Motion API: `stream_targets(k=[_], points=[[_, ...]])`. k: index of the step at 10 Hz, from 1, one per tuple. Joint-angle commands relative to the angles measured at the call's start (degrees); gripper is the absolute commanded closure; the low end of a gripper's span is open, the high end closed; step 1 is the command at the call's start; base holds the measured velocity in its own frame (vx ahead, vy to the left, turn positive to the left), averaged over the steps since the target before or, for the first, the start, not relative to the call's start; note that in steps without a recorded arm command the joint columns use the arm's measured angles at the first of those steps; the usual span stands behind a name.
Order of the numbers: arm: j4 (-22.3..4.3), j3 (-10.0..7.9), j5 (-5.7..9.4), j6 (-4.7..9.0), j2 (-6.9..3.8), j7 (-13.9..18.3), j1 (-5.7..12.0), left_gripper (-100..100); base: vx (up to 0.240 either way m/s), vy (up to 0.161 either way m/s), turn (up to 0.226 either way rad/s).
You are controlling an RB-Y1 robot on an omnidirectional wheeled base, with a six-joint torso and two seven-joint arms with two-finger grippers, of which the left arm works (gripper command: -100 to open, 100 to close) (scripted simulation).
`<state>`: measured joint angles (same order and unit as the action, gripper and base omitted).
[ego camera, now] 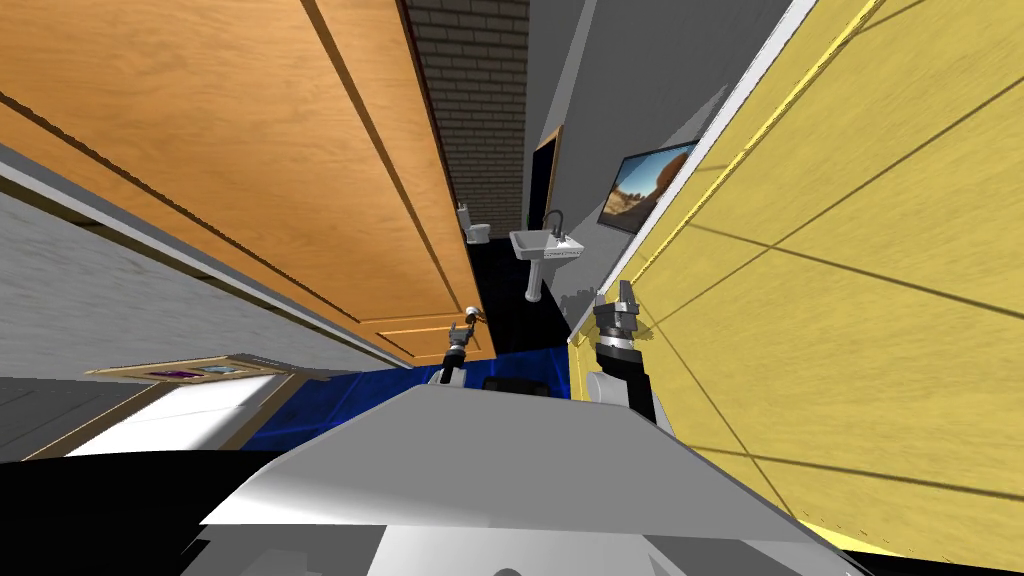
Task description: Pull the door open
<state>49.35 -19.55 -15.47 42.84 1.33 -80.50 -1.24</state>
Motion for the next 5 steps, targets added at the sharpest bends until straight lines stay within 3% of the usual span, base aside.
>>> stream_targets(k=[1, 2, 3, 5], points=[[0.18, -0.22, 0.09, 0.04, 1.15, -0.47, 0.16, -100, 0.206, -0.062, 0.005], [-0.2, -0.32, 0.13, 0.12, 0.58, -0.29, 0.05, -100, 0.086, -0.023, 0.019], [-0.2, -0.32, 0.13, 0.12, 0.58, -0.29, 0.05, 100, -0.034, -0.004, -0.01], [-0.2, -0.32, 0.13, 0.12, 0.58, -0.29, 0.05, 100, -0.03, 0.007, -0.005]])
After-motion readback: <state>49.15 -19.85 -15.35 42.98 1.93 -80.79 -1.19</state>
